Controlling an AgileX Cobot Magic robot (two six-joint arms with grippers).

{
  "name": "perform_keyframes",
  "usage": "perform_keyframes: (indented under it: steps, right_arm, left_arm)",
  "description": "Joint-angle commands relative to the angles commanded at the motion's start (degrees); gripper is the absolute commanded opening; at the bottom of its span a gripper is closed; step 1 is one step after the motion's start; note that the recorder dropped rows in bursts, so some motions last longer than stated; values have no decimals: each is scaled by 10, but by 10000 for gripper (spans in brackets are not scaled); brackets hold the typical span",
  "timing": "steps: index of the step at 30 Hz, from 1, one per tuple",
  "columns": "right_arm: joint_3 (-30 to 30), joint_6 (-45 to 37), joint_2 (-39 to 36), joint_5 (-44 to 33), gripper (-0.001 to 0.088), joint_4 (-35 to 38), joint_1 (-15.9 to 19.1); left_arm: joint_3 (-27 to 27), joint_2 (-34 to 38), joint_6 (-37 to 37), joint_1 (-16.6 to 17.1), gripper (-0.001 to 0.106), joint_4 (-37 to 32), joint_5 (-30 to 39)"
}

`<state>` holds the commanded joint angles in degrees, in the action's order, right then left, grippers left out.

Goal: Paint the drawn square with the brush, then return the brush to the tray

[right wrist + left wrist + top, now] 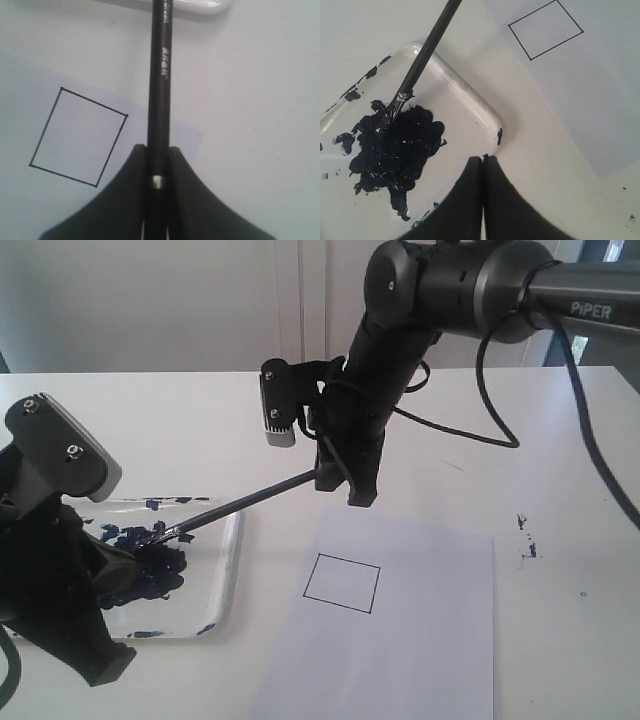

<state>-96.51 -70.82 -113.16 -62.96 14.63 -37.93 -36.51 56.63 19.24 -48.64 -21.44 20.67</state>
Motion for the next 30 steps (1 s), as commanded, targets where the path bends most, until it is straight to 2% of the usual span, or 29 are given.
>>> perform_keyframes:
  steps: [8,13,19,30]
  right_arm:
    - [0,23,13,-15,0,24,-6]
    - [0,24,-2,-19,0,22,-20]
    - [0,32,-24,-20,0,-7,-20]
    - [0,32,-34,-20,0,-8,-20]
  left_arm:
    - [0,0,2,0,0,0,2]
    - [0,0,2,0,0,0,3]
    - [0,0,2,0,0,0,5]
    - [0,0,2,0,0,-1,5]
